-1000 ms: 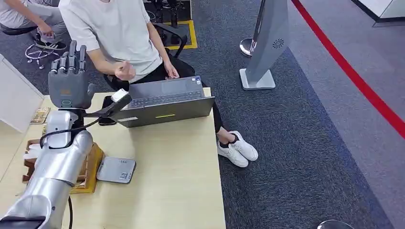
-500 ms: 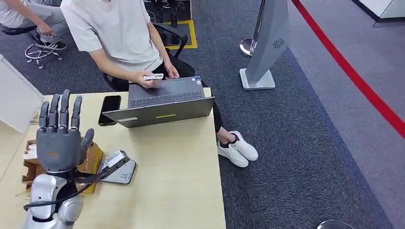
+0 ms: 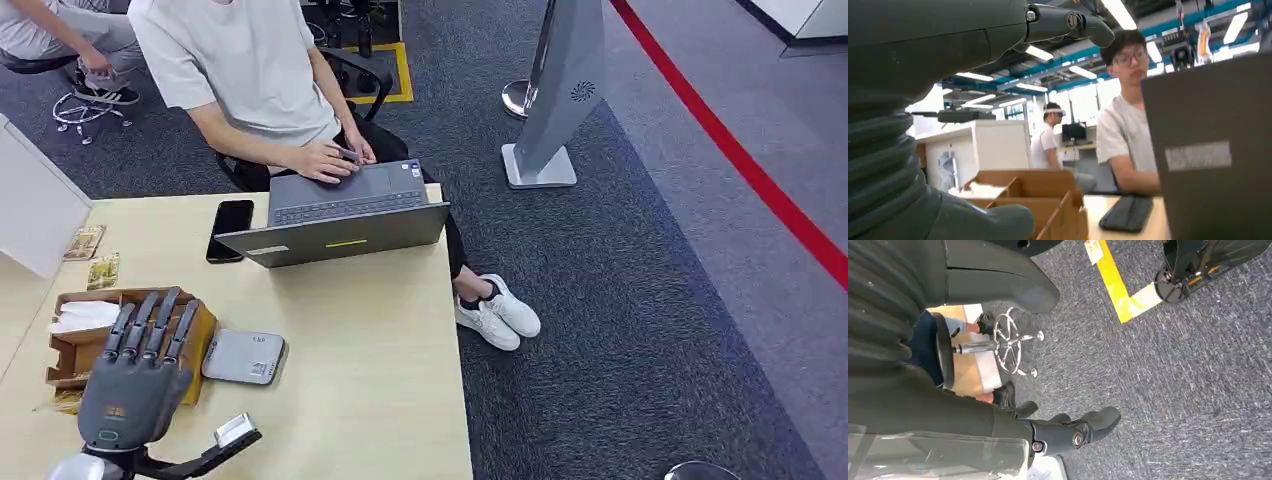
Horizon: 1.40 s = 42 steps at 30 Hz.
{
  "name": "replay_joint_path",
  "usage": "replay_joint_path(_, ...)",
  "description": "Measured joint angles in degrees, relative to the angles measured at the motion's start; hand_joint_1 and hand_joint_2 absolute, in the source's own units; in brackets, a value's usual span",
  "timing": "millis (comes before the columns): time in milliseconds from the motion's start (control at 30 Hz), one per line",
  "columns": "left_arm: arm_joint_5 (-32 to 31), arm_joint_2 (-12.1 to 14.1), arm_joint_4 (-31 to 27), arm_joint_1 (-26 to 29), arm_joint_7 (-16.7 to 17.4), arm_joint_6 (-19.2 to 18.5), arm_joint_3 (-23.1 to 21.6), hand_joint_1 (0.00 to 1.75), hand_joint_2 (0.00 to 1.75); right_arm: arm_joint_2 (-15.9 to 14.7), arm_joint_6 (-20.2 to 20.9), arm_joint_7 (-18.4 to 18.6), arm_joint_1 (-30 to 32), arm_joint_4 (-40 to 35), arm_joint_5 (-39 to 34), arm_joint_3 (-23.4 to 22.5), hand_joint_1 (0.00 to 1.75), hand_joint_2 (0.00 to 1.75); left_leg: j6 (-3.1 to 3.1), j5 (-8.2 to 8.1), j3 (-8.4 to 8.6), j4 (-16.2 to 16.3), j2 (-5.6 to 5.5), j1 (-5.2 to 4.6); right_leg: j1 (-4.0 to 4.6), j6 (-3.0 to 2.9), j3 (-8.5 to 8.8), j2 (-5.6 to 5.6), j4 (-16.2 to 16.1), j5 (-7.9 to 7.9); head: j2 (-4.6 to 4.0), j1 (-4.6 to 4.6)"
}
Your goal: Pass the card to the sensor for recognition and then transmit it.
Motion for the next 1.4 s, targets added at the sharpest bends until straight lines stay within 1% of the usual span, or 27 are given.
replay_joint_path(67, 0.66, 1.52, 0.55, 0.07, 0.11, -2.41, 0.13, 0.00, 1.75, -0.13, 0.00, -0.04, -0.02, 0.00, -0.35, -0.24, 0.00, 1.75, 0.00, 0.00, 0.00, 0.00, -0.01, 0.00, 0.00, 0.00, 0.01, -0.01, 0.00, 0.00, 0.00, -0.02)
replay_joint_path(167, 1.01, 3.31, 1.29, 0.20, 0.41, -4.43, 0.13, 0.00, 1.75, -0.24, -0.02, -0.13, -0.02, 0.00, -0.53, -0.46, 0.00, 1.75, 0.00, 0.00, 0.00, 0.00, 0.00, 0.00, 0.00, 0.00, 0.03, 0.00, 0.00, 0.00, 0.00, 0.02)
replay_joint_path(333, 1.21, 4.80, 2.04, 0.34, 0.48, -4.87, 0.13, 0.00, 1.75, -0.31, -0.02, -0.13, -0.03, 0.00, -0.53, -0.77, 0.00, 1.75, 0.00, 0.00, 0.00, 0.00, -0.01, 0.00, 0.00, 0.00, 0.03, -0.01, 0.00, 0.00, 0.00, 0.00)
replay_joint_path(533, 1.27, 5.43, 2.54, 0.37, 0.50, -5.16, 0.13, 0.00, 1.75, -0.37, -0.02, -0.13, -0.04, 0.00, -0.59, -0.86, 0.00, 1.75, 0.00, 0.00, 0.00, 0.00, -0.01, 0.00, 0.00, 0.00, 0.02, -0.01, 0.00, 0.00, 0.00, 0.02)
replay_joint_path(733, 1.65, 6.72, 2.54, 0.74, 0.76, -6.10, 0.13, 0.00, 1.75, -0.50, -0.04, -0.22, -0.04, 0.00, -0.68, -0.99, 0.00, 1.75, 0.00, 0.00, 0.00, 0.00, -0.01, 0.00, 0.00, 0.00, 0.02, -0.01, 0.00, 0.00, 0.00, 0.00)
replay_joint_path(967, 2.41, 7.25, 2.54, 0.66, 1.00, -7.08, 0.13, 0.00, 1.75, -0.53, -0.04, -0.22, -0.04, 0.00, -0.70, -1.03, 0.00, 1.75, 0.00, 0.00, 0.00, 0.00, -0.01, 0.00, -0.01, 0.00, 0.02, 0.00, 0.00, 0.00, 0.00, 0.02)
replay_joint_path(1133, 2.56, 7.31, 2.54, 1.31, 1.00, -7.04, 0.09, 0.00, 1.75, -0.53, -0.07, -0.22, -0.04, 0.00, -1.47, -1.14, 0.00, 1.75, 0.00, 0.00, 0.00, 0.00, 0.00, 0.00, 0.00, 0.00, 0.02, 0.00, 0.00, 0.00, 0.00, 0.00)
replay_joint_path(1400, 3.85, 8.27, 2.52, 2.65, 2.56, -6.73, 0.02, 0.00, 1.75, -0.53, -0.11, -0.22, -0.03, 0.00, -1.60, -1.14, 0.00, 1.75, 0.00, 0.00, 0.00, 0.00, -0.01, 0.00, 0.00, -0.01, 0.01, -0.01, 0.00, 0.00, 0.00, 0.00)
